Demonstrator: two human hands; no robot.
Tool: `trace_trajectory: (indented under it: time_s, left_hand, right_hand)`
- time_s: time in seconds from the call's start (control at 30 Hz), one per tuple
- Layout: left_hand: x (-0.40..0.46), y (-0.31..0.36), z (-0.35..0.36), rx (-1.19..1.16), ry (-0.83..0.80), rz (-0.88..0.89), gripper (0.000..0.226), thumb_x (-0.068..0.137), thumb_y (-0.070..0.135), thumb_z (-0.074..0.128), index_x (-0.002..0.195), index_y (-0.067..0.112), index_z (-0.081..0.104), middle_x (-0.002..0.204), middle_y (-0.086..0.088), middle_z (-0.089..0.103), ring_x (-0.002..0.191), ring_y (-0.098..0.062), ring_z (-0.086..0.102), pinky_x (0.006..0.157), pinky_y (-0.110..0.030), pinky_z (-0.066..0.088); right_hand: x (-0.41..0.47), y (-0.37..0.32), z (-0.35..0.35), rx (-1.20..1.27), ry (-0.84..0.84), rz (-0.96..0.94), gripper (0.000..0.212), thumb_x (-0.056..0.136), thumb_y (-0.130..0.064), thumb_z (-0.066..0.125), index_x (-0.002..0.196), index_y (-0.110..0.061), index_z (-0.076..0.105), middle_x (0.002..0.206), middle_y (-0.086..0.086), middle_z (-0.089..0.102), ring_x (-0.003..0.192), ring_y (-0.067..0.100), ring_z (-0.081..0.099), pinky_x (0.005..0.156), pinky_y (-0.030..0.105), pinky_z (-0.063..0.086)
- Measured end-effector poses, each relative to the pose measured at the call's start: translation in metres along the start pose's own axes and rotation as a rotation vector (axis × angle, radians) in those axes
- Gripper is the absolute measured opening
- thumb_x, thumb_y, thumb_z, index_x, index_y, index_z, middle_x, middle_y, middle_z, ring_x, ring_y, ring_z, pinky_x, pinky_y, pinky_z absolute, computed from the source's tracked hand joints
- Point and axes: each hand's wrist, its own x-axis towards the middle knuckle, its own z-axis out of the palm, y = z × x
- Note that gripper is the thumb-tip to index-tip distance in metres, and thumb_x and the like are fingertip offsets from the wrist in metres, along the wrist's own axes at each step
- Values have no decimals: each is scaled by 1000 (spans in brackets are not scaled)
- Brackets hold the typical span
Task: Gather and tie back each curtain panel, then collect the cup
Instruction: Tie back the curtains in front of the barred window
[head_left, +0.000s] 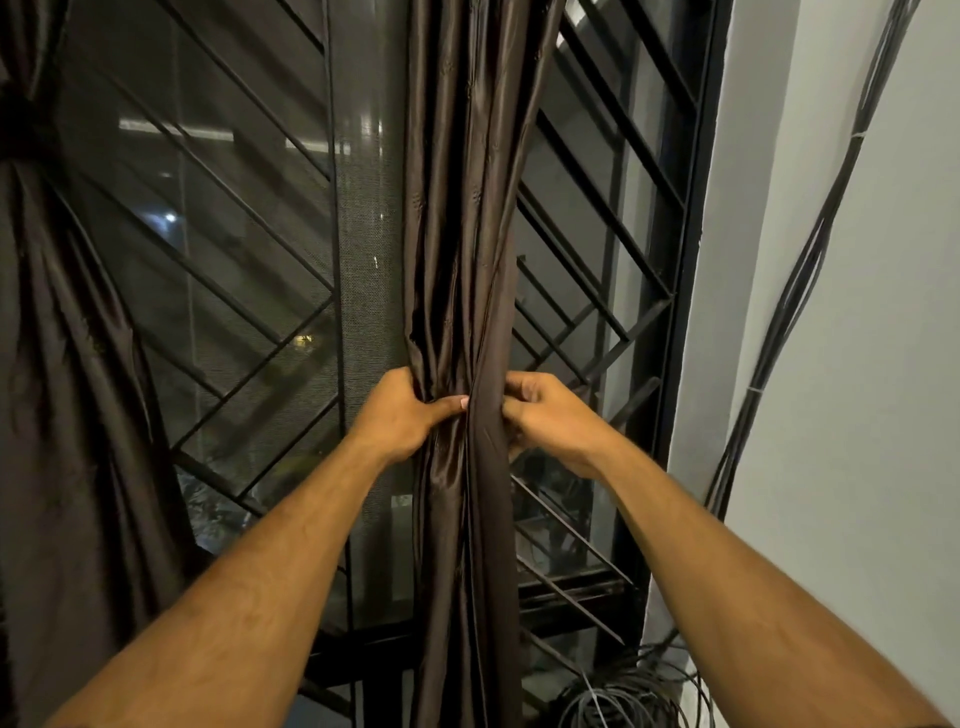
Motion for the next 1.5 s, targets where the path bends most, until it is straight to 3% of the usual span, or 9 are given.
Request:
trace_trajectory:
  time_s: [0.13,0.27,0.5,0.67,0.8,0.93,1.03,1.17,1.5]
  left_hand:
    - [-1,-2,-4,-131,-2,-94,43,77,23,87,116,11,73,106,1,78,96,-13,75,86,-25,57]
    - [-3,2,-14,-171,-96,-120,52,69,26,90,116,9,73,105,-1,79,96,-11,76,93,-28,58]
    - [-6,9,-20,64,-77,-79,44,83,30,83,118,6,71,109,-5,77,104,-19,73,102,-42,55]
    - [-5,11,-16,192,13,-79,60,76,39,88,121,7,66,116,-6,73,110,-21,68,101,-41,54]
    - [-7,12,-12,213,6,-36,67,71,43,91,125,12,68,115,-1,75,107,-16,69,96,-35,55]
    - [-10,12,-2,248,-23,50,43,82,29,84,123,18,73,111,-1,76,104,-18,71,92,-37,58]
    - [-9,14,-8,219,-51,7,53,80,32,87,127,16,70,117,-1,75,109,-18,70,98,-36,55]
    - [-9,19,-17,270,-105,-63,73,71,44,90,129,10,63,119,-6,72,112,-21,68,101,-45,55]
    - [-13,26,-8,327,-55,-76,71,72,47,88,129,13,64,121,-4,72,111,-19,68,97,-38,56]
  right_hand:
    - [-2,3,1,50,-17,13,26,104,1,49,118,-6,70,105,18,76,88,30,70,85,55,57]
    - [-3,-3,-4,-25,28,59,26,96,9,58,98,-11,75,84,2,79,76,18,72,73,35,62]
    - [-3,-6,8,-52,107,71,30,101,-13,63,123,7,59,109,36,68,86,48,67,84,62,55]
    - [-2,-1,18,88,192,105,28,108,-34,51,121,-12,62,104,14,74,88,24,69,84,50,58]
    - [-6,-1,31,211,260,59,66,93,-75,40,141,-30,51,130,-20,56,119,-1,55,106,28,43]
    - [-4,-6,39,58,246,-67,61,95,-46,67,147,-19,49,138,-5,64,126,9,61,110,32,48]
    - [-2,-7,28,18,206,-18,44,100,-26,67,142,-15,58,134,1,68,124,15,64,110,37,50]
    - [-2,-9,8,-131,85,27,42,98,-29,70,137,-15,63,130,0,70,120,15,66,109,37,51]
    - [0,-41,-19,-758,-198,88,28,95,-20,70,122,-15,62,112,5,69,104,23,67,95,42,56]
